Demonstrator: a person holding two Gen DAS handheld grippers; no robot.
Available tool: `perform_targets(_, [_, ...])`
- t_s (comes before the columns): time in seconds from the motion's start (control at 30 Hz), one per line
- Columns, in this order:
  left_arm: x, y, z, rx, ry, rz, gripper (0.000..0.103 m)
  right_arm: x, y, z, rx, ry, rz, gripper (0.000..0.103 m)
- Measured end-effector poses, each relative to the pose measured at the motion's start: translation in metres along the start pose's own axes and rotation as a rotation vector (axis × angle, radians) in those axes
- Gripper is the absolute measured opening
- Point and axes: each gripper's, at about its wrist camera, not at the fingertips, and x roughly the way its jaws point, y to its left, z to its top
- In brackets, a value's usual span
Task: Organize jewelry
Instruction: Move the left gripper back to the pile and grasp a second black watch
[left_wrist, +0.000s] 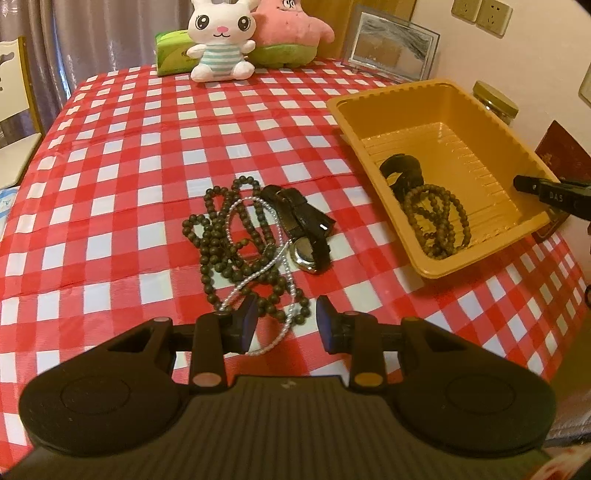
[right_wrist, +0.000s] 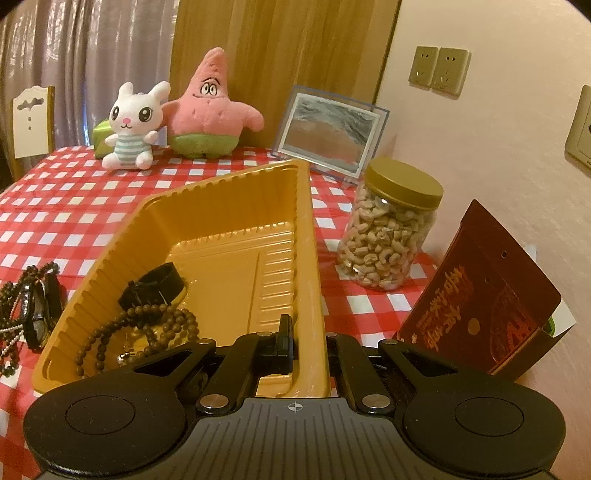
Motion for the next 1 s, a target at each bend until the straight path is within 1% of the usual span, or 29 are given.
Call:
perform_targets(0.13, [0.005, -0.008, 0.007, -0.013, -0.016, 0.013, 0.031, 0.002, -0.001, 0.002, -0.016, 0.001, 0.013, 0.004])
perform_targets(0.27, [0.010, -0.016, 0.016, -0.065, -0.034, 0.022, 0.031, 0.004, -0.001, 0.006, -0.029, 0.004, 0.034, 0.004])
perform_targets(0.53, [0.034, -0.026, 0.030, -0.120, -0.034, 0.052, 0.031, 0.006, -0.004, 0.009, -0.050, -0.005, 0.058, 0.004])
perform_targets(0.8, [0.051, -0.031, 0.041, -0.111, -0.037, 0.085, 0.031, 0.006, -0.006, 0.007, -0.046, -0.009, 0.071, 0.004])
perform_targets(1.0, [0.056, -0.027, 0.043, -0.118, -0.037, 0.097, 0.031, 0.008, -0.004, 0.008, -0.047, -0.028, 0.060, 0.003])
